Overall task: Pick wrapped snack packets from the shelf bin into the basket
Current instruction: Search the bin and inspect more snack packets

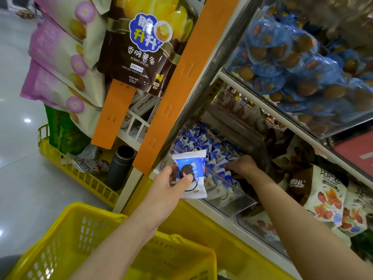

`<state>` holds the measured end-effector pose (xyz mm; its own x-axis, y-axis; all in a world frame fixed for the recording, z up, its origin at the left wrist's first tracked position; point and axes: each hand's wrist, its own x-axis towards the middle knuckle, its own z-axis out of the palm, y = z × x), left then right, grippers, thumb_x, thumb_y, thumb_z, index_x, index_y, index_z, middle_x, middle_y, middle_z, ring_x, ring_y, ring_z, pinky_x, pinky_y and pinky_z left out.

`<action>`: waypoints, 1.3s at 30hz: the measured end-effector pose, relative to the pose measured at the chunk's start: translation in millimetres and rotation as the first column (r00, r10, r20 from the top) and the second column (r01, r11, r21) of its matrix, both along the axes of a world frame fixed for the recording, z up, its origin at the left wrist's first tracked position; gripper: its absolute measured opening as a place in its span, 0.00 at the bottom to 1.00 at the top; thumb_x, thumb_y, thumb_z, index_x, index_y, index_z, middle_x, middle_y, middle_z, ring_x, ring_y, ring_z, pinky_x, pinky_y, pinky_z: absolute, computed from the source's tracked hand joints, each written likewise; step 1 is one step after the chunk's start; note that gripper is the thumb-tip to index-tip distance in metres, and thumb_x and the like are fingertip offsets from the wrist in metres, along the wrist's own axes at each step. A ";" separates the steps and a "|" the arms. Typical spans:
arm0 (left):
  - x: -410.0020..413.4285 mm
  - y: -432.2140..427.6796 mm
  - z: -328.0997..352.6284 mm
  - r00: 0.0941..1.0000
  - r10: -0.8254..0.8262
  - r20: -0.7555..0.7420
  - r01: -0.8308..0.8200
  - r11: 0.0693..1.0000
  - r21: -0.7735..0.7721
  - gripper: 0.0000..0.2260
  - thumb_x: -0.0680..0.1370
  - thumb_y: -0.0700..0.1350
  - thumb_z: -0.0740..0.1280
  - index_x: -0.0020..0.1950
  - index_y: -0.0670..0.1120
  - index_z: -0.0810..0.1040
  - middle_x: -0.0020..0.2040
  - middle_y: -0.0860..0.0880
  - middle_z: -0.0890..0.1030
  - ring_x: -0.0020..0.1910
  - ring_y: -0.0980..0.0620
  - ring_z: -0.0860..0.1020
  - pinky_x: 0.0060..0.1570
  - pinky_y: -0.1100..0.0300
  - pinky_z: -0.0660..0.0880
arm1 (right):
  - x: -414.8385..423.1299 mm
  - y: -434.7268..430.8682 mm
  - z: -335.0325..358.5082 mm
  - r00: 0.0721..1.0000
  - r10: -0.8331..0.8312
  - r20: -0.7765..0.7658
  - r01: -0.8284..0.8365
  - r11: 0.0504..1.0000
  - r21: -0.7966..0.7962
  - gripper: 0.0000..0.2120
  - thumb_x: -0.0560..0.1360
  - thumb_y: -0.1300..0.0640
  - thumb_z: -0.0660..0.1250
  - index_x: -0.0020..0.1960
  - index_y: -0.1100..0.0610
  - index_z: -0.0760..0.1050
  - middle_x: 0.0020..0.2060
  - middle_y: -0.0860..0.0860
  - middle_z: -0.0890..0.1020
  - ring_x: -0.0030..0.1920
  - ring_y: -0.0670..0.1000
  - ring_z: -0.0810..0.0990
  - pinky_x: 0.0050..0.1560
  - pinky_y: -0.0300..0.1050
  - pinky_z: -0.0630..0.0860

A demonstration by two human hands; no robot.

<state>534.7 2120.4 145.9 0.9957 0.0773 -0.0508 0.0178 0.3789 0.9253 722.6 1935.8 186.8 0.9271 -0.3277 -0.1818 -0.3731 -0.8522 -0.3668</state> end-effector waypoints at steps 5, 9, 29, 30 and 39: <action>2.3 -0.3 -3.9 1.000 -0.027 0.001 0.027 0.999 -0.022 0.06 0.78 0.45 0.63 0.51 0.57 0.73 0.50 0.53 0.81 0.49 0.55 0.81 0.39 0.63 0.77 | -11.6 -5.5 8.5 0.971 0.116 0.207 -0.108 0.993 -0.053 0.07 0.72 0.58 0.70 0.50 0.58 0.79 0.46 0.56 0.82 0.44 0.53 0.81 0.50 0.51 0.79; 1.7 -0.9 -7.1 0.997 -0.013 -0.076 0.010 0.999 -0.039 0.06 0.78 0.45 0.63 0.51 0.56 0.73 0.49 0.52 0.81 0.47 0.53 0.81 0.33 0.63 0.78 | -38.2 3.6 39.0 0.759 0.231 0.609 -0.263 0.964 -0.039 0.03 0.74 0.59 0.67 0.47 0.56 0.77 0.42 0.51 0.81 0.41 0.46 0.78 0.43 0.38 0.74; -22.0 -1.0 3.7 0.955 -0.256 -0.149 0.220 0.950 -0.221 0.22 0.65 0.50 0.71 0.57 0.45 0.78 0.46 0.44 0.84 0.41 0.47 0.83 0.39 0.56 0.81 | -158.4 49.9 24.4 0.912 0.362 0.193 -0.407 0.734 0.545 0.09 0.75 0.50 0.65 0.54 0.51 0.72 0.50 0.50 0.79 0.44 0.43 0.80 0.34 0.30 0.76; -22.0 -0.9 4.6 0.953 -0.268 -0.139 0.234 0.948 -0.217 0.21 0.65 0.50 0.71 0.56 0.46 0.78 0.47 0.44 0.84 0.42 0.47 0.83 0.40 0.56 0.81 | -156.6 48.3 23.3 0.913 0.380 0.147 -0.399 0.759 0.514 0.12 0.75 0.48 0.64 0.56 0.51 0.72 0.51 0.49 0.79 0.46 0.43 0.79 0.35 0.29 0.76; -21.8 6.7 14.8 0.936 -0.333 -0.110 0.295 0.918 -0.266 0.16 0.70 0.48 0.68 0.57 0.45 0.76 0.47 0.42 0.84 0.43 0.46 0.83 0.42 0.50 0.81 | -149.0 28.3 34.2 0.825 0.560 -0.076 -0.389 0.659 0.644 0.13 0.74 0.51 0.66 0.55 0.55 0.79 0.49 0.53 0.84 0.51 0.53 0.82 0.59 0.50 0.76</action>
<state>512.9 2127.1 160.7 0.9456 -0.2718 -0.1790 0.3041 0.5421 0.7834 573.6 1964.1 221.0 0.8176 0.3943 -0.4196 -0.1272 -0.5870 -0.7995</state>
